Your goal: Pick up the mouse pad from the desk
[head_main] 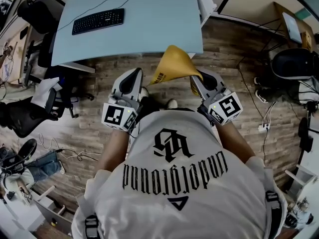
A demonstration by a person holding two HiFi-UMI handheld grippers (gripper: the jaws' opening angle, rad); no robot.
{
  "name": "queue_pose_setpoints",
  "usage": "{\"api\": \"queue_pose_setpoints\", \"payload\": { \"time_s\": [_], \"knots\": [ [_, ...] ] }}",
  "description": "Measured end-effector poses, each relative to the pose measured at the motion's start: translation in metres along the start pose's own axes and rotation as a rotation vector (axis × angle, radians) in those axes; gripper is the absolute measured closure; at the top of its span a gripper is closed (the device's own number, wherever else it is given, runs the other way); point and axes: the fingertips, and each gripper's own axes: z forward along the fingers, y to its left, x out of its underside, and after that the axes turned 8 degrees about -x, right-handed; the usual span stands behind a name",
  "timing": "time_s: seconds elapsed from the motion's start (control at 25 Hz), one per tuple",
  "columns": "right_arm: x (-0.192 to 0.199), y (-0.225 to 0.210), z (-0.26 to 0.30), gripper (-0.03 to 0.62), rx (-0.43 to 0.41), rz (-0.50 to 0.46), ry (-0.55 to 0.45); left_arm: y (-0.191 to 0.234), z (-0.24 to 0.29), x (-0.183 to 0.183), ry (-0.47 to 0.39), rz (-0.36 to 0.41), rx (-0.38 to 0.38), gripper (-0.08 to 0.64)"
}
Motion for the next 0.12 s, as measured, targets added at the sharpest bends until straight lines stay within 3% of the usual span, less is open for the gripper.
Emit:
{"api": "queue_pose_setpoints", "payload": {
  "time_s": [0.12],
  "knots": [
    [-0.0001,-0.0014,-0.0016,0.569,-0.006,0.006,0.000,-0.0024,0.0018,0.0003,0.002,0.001,0.000,0.552]
  ]
}}
